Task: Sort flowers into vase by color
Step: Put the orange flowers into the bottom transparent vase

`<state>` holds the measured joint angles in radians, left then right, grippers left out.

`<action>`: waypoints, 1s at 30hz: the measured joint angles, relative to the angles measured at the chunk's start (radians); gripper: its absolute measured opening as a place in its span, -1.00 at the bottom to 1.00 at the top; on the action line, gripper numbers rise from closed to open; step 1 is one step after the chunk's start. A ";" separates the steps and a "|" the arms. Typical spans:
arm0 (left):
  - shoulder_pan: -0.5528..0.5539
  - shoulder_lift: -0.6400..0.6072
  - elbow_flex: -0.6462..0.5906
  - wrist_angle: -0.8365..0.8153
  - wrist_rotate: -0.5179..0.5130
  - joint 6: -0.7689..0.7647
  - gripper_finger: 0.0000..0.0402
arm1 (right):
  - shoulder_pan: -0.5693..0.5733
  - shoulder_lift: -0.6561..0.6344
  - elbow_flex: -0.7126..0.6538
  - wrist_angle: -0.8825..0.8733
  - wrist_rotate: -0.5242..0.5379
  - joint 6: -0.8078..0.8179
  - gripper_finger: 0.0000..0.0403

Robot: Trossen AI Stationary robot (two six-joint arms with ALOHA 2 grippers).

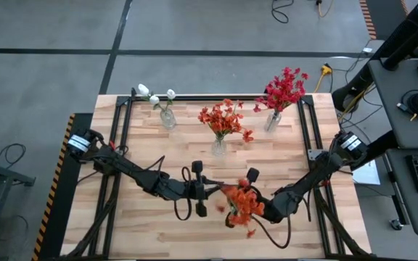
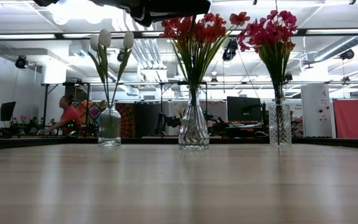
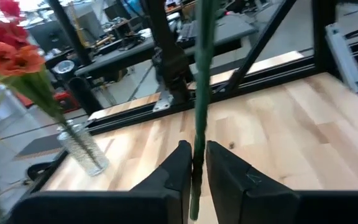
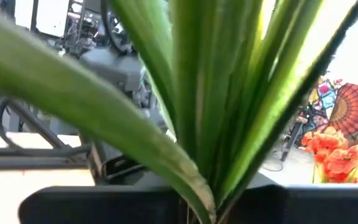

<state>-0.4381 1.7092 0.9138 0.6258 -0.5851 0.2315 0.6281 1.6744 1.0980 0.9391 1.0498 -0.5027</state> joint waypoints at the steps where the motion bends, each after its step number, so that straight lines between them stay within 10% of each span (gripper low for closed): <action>1: 0.000 -0.001 0.000 0.001 0.014 -0.007 -0.82 | 0.000 -0.005 0.003 -0.001 0.004 0.009 -0.93; 7: 0.007 -0.011 0.000 -0.014 0.044 -0.042 -0.59 | 0.000 -0.092 0.007 -0.141 0.031 0.083 -0.94; 18: 0.099 -0.027 -0.151 0.171 -0.013 -0.058 -0.14 | -0.165 -0.346 -0.004 -0.908 -0.143 0.575 -0.94; 25: 0.268 -0.109 -0.384 0.479 0.188 -0.071 -0.02 | -0.235 -0.407 -0.101 -0.863 -0.178 0.508 -0.94; 30: 0.437 -0.093 -0.412 0.499 0.351 -0.140 -0.02 | -0.365 -0.442 -0.161 -0.746 -0.478 0.472 -0.94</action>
<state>-0.0008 1.6160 0.5013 1.1247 -0.2339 0.0912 0.2633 1.2326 0.9368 0.1931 0.5714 -0.0310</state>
